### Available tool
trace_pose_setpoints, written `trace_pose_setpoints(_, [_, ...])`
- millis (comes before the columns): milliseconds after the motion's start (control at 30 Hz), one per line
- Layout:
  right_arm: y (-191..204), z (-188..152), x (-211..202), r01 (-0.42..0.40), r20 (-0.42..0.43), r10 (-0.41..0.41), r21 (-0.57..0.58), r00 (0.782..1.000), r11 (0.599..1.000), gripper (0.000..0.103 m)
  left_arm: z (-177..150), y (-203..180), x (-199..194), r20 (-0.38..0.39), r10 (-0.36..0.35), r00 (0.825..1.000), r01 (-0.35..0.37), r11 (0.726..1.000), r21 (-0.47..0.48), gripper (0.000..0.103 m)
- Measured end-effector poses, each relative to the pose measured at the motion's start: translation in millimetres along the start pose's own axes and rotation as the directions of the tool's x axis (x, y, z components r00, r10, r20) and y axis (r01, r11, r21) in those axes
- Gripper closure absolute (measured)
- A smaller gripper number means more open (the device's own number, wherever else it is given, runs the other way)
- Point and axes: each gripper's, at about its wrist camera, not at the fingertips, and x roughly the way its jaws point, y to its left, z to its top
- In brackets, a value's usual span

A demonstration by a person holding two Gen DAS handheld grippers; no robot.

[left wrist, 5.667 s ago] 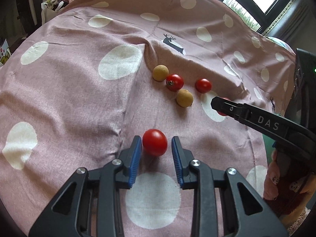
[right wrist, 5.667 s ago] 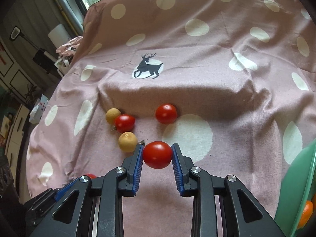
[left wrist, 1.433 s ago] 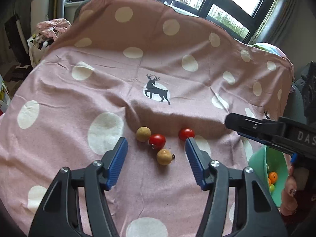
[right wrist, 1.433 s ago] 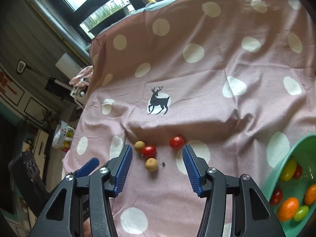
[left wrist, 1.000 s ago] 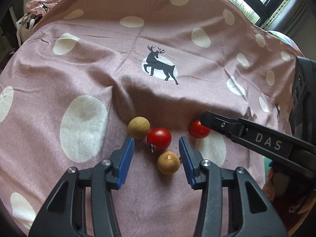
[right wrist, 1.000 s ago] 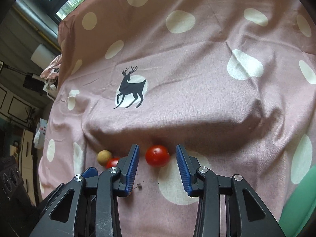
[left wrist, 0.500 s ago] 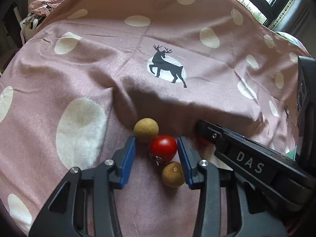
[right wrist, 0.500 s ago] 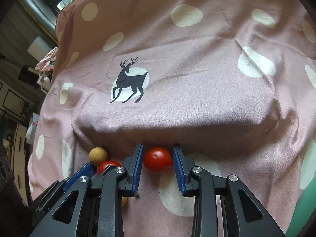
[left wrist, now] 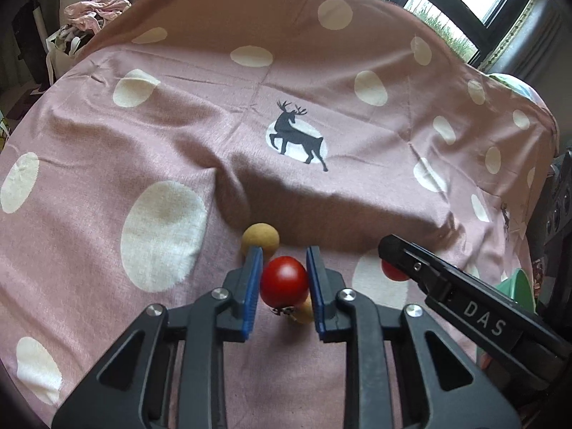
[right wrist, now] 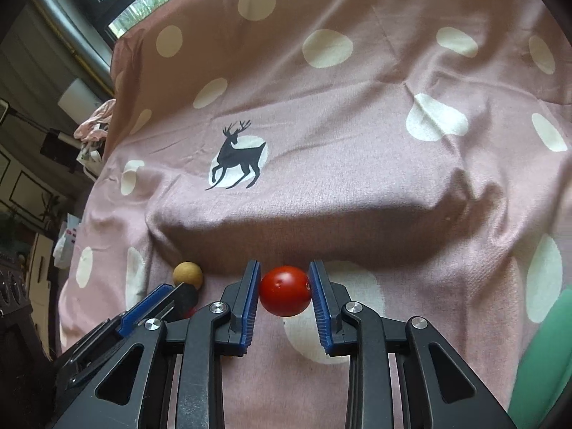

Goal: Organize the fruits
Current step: 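Carry the held cherry tomato with the right gripper over the bowl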

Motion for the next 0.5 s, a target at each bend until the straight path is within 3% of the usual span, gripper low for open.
trace_pose_setpoints(267, [-10.2,-20.5,-74.8,-0.043,0.124,0.044,-0.009,0.991,0.999,0.073,-19.7,-24.4,-63.4,0.104,-0.076,0.992,0.072,0.997,0.039,0.078])
trace_pose_setpoints(500, [-19.6,-50.5,-136.4,-0.089,0.229,0.091,-0.021,0.969,0.996,0.073,-46.6,-52.5,-118.9,0.212,-0.106,0.971,0.085,0.991,0.105,0.078])
